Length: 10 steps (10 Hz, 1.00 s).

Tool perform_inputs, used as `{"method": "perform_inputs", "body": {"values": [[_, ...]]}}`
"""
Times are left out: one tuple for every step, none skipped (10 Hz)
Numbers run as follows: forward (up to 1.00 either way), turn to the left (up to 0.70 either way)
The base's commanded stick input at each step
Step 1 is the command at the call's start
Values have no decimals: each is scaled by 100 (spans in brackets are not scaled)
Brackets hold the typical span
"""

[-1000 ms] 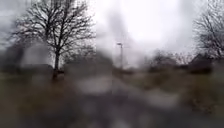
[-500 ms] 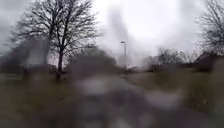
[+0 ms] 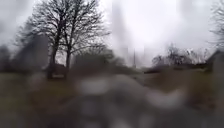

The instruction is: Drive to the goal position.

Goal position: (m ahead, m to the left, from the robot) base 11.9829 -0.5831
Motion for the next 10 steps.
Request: {"method": "perform_inputs", "body": {"values": [[85, 0], [85, 2], [85, 3], [85, 5], [85, 7], [85, 6], [85, 0], [85, 0], [85, 0], [85, 0]]}}
